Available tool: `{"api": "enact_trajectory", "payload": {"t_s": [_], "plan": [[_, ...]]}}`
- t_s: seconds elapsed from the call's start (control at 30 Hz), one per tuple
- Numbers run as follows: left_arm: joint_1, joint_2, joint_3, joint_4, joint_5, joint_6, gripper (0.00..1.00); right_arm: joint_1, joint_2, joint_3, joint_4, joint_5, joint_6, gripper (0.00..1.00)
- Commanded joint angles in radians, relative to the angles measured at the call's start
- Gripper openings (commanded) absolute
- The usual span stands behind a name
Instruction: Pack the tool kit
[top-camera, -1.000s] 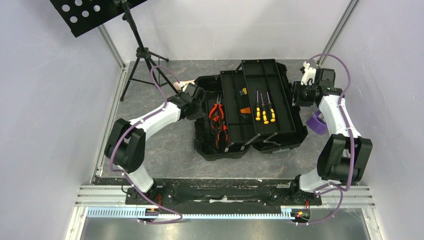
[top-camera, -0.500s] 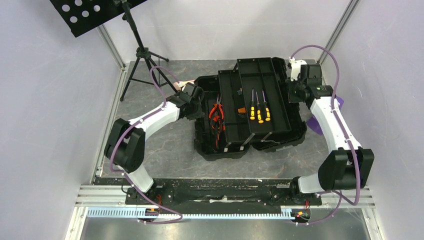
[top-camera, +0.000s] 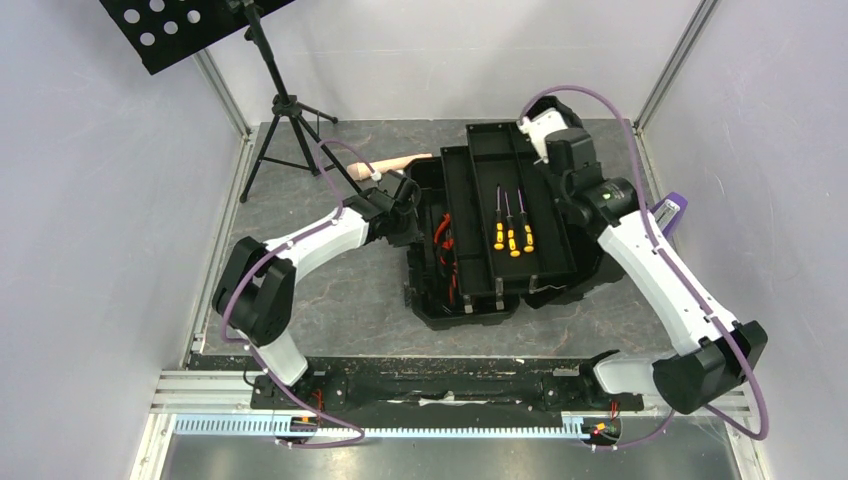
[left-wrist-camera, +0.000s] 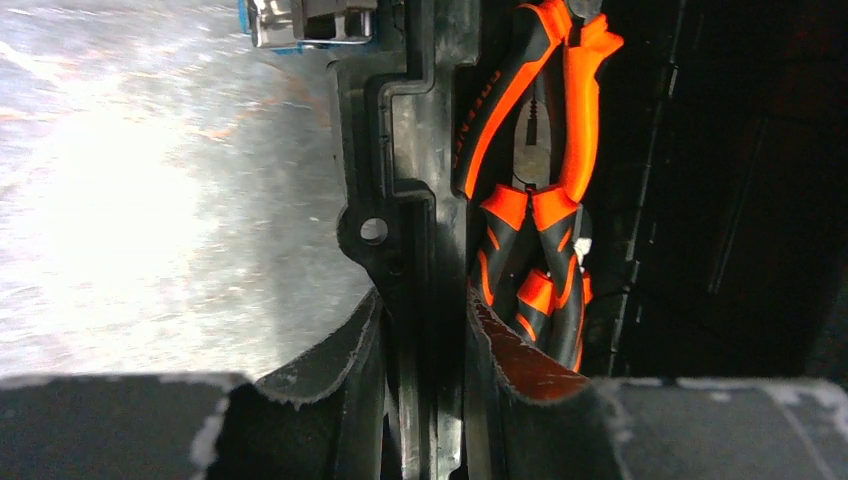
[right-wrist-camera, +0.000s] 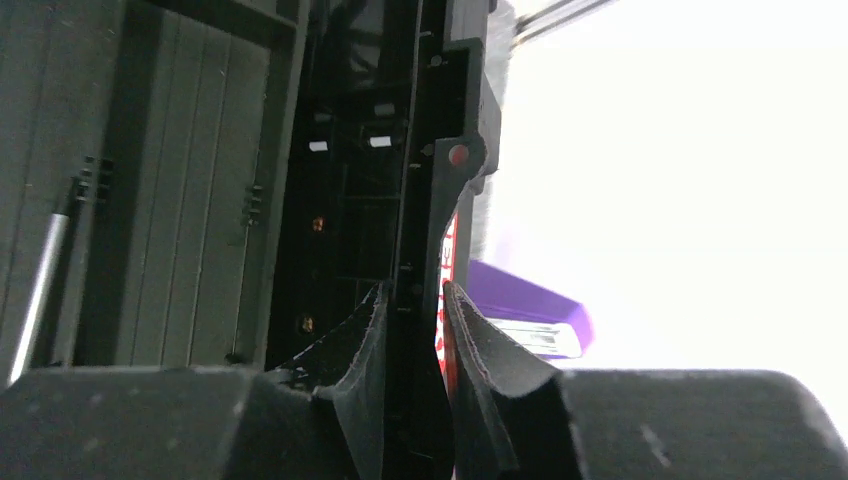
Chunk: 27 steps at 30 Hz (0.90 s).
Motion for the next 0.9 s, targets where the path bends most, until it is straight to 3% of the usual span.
{"api": "enact_trajectory", "payload": {"t_s": [0.0,0.27,0.4,0.63,0.87], "plan": [[-0.073,0.033,-0.004,0.144,0.215,-0.149,0.31,0.135,-0.024,0.105,0.129,0.386,-0.218,0.00],[-0.116,0.090,0.047,0.289,0.303,-0.239,0.31,0.370,0.026,0.068,0.310,0.668,-0.503,0.00],[-0.121,0.107,0.059,0.345,0.319,-0.268,0.31,0.490,0.059,0.070,0.383,0.734,-0.609,0.00],[-0.123,0.103,-0.009,0.506,0.388,-0.324,0.34,0.645,0.163,0.091,0.392,0.791,-0.677,0.00],[-0.120,0.043,-0.101,0.589,0.390,-0.349,0.35,0.677,0.185,0.015,0.392,0.817,-0.661,0.00]]}}
